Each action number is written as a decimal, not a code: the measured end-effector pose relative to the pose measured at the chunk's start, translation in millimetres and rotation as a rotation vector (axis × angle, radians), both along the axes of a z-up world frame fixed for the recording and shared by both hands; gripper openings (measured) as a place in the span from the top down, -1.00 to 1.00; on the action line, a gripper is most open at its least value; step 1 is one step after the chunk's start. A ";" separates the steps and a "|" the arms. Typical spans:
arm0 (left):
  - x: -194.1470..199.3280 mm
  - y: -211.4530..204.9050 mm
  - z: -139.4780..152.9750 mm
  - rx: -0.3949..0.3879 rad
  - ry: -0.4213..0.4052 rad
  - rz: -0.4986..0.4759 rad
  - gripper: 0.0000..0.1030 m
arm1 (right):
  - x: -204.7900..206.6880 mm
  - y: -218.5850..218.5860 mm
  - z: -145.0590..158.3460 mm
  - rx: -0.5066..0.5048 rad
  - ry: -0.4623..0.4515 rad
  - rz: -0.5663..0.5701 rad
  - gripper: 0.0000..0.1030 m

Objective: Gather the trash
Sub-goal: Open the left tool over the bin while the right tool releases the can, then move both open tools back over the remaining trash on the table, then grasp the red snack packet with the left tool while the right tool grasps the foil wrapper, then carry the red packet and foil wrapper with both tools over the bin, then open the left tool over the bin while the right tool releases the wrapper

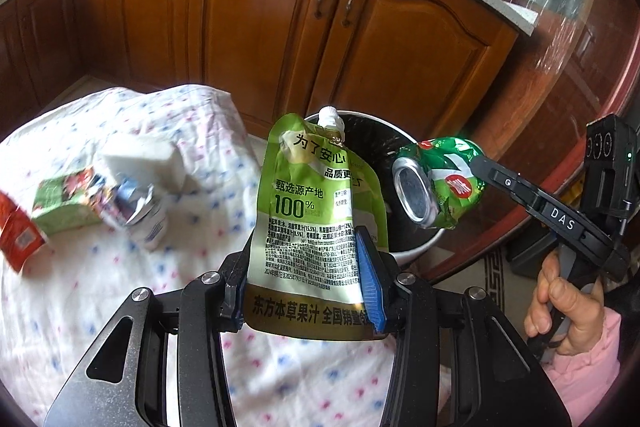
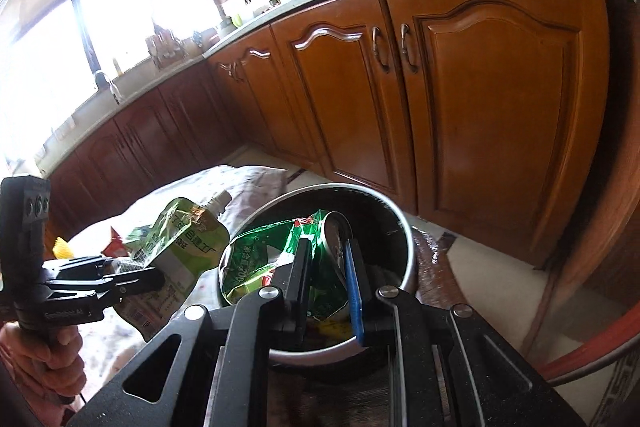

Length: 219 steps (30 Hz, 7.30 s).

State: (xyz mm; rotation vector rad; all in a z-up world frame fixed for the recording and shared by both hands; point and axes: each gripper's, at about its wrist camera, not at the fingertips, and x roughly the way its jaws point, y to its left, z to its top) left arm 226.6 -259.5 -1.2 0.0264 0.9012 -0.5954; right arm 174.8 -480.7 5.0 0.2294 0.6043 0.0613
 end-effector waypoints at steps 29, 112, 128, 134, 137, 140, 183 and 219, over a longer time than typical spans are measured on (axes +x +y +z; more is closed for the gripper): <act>43.8 -66.7 -21.1 0.144 0.072 -0.063 -0.15 | 34.7 -13.4 -26.0 -0.034 0.104 0.014 -0.03; 81.3 251.8 -67.0 0.070 0.006 0.398 0.61 | 95.1 249.7 -52.5 -0.009 0.100 0.428 0.50; 10.7 235.9 -41.1 -0.049 0.011 0.386 0.64 | 39.5 210.0 -30.2 0.079 0.051 0.396 0.51; -3.0 211.1 -30.5 -0.070 0.004 0.334 0.64 | 21.8 181.9 -22.8 0.097 0.029 0.350 0.51; -8.8 192.6 -26.3 -0.065 -0.001 0.293 0.64 | 12.6 165.3 -18.8 0.102 0.019 0.321 0.51; -12.3 172.7 -20.6 -0.068 -0.008 0.255 0.64 | 3.7 150.8 -16.4 0.102 0.010 0.293 0.51; 15.5 -26.1 3.1 -0.017 0.015 -0.055 0.64 | 14.9 -2.1 -9.1 0.081 0.012 0.015 0.51; 47.6 -46.6 -8.8 0.024 0.037 -0.013 -0.13 | 25.0 -3.6 -14.0 0.141 0.010 -0.002 -0.70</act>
